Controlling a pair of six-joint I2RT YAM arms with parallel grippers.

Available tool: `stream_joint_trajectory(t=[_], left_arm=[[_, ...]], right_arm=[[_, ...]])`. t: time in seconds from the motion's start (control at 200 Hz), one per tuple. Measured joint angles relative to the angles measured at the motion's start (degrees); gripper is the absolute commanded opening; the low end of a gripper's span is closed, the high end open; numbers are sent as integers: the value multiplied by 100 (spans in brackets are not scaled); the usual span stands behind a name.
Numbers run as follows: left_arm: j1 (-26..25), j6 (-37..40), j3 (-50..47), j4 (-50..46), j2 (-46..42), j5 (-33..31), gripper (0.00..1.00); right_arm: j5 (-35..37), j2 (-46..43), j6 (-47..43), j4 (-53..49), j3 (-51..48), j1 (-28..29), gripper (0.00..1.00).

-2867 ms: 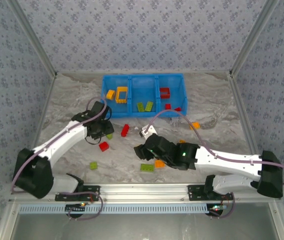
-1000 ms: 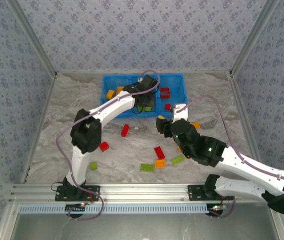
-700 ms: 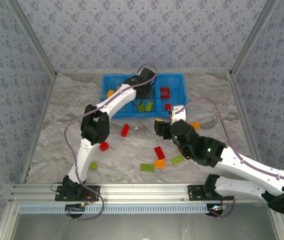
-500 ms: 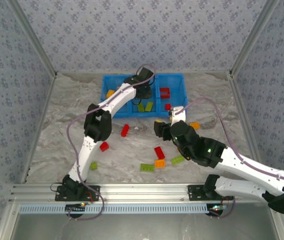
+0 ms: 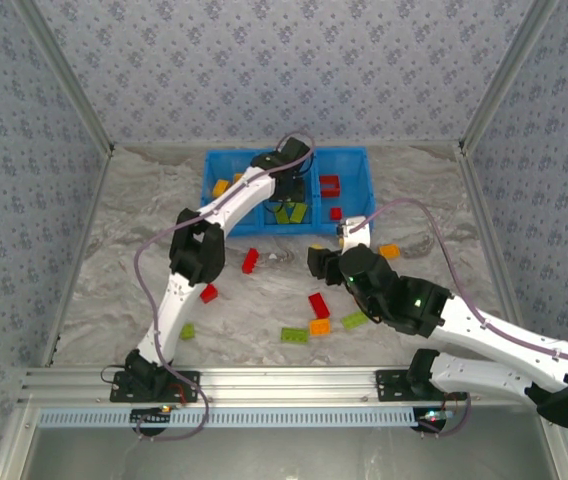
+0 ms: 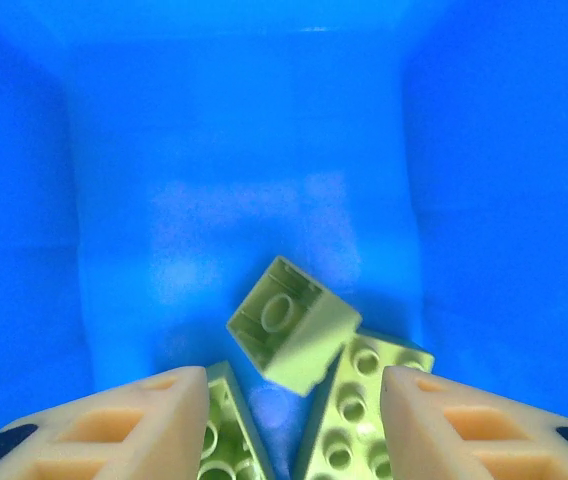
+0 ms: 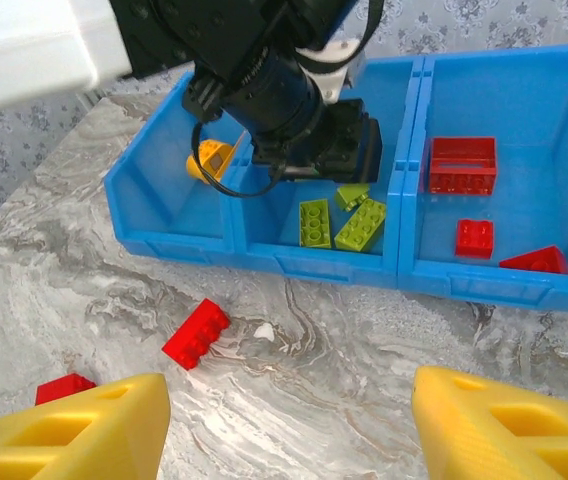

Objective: Sort the legos into containers by color

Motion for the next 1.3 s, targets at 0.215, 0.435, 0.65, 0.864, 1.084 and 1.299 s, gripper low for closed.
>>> stream_joint_trajectory(t=[0.215, 0.435, 0.65, 0.864, 1.084, 1.299], left_arm=[[-262, -173, -1403, 101, -2236, -586, 57], [-216, -538, -4033, 275, -5836, -1252, 62], [-184, -807, -6074, -166, -8308, -1578, 69], [-184, -1060, -7036, -907, -10227, -1556, 70], [-184, -1281, -7044, -1576, -10837, -1558, 70], [-184, -1303, -7077, -1683, -10782, -1552, 70]], right_arm=[[-782, 754, -461, 138, -2, 133, 70], [-1738, 2616, -911, 232, 625, 682, 77], [-2306, 4391, -866, 232, 1974, 949, 86], [-2544, 5893, -643, -225, 3543, 949, 96], [-2544, 7176, -487, -1003, 4975, 922, 93], [-2544, 7868, -417, -1539, 5840, 752, 78]])
